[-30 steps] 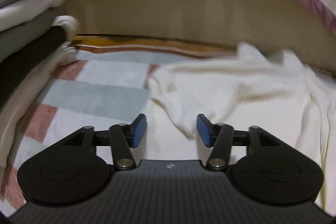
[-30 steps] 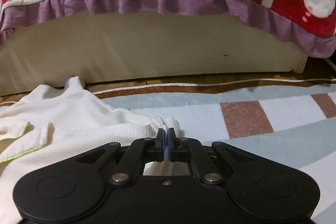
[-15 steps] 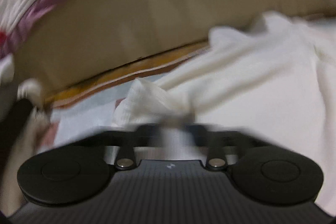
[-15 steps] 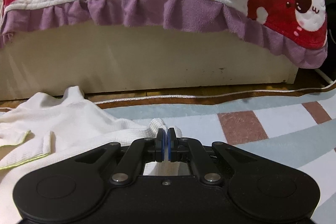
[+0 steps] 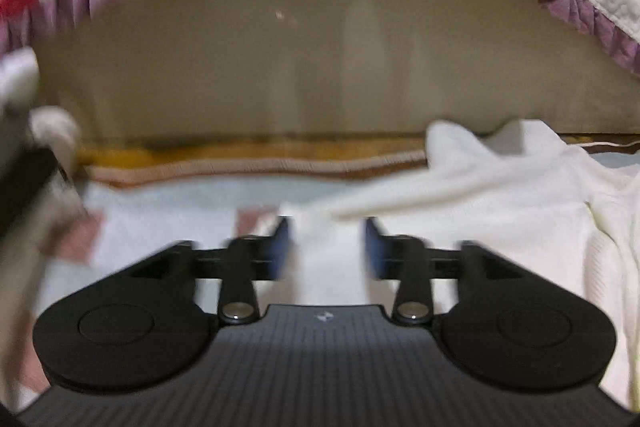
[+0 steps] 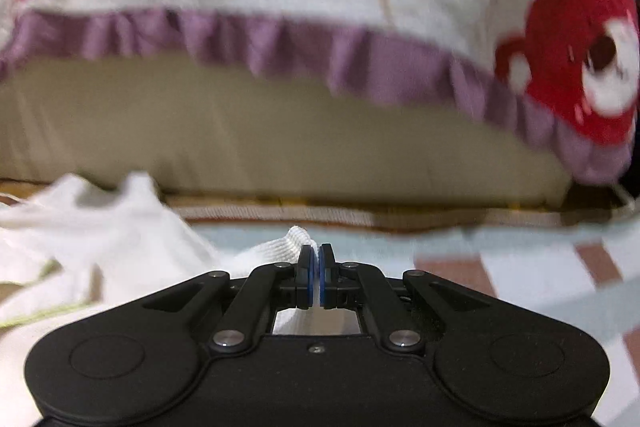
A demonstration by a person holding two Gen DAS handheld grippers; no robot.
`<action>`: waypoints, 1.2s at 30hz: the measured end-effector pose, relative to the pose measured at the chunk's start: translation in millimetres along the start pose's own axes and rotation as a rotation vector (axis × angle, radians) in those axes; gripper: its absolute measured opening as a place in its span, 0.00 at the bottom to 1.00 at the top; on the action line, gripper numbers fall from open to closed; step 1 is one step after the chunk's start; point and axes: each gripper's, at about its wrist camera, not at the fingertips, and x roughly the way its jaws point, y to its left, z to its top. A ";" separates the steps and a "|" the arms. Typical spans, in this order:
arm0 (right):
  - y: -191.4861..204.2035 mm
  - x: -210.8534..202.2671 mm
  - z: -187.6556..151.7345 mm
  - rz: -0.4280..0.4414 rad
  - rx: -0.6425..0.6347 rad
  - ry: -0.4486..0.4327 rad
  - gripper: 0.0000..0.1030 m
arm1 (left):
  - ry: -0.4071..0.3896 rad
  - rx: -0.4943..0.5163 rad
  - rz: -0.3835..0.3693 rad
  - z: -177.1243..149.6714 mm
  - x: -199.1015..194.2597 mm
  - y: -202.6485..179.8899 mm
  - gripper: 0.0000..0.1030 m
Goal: Fold clothes
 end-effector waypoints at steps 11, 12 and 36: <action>-4.3 13.8 -20.8 0.043 0.047 0.105 0.16 | 0.134 0.053 -0.111 0.5 24.4 -1.0 0.60; -5.4 14.4 -21.4 0.055 0.050 0.106 0.21 | 0.132 0.078 -0.100 0.5 24.8 -4.3 0.36; 9.9 23.2 -25.9 0.166 -0.038 -0.002 0.03 | 0.035 0.187 0.028 -13.7 9.4 -45.9 0.34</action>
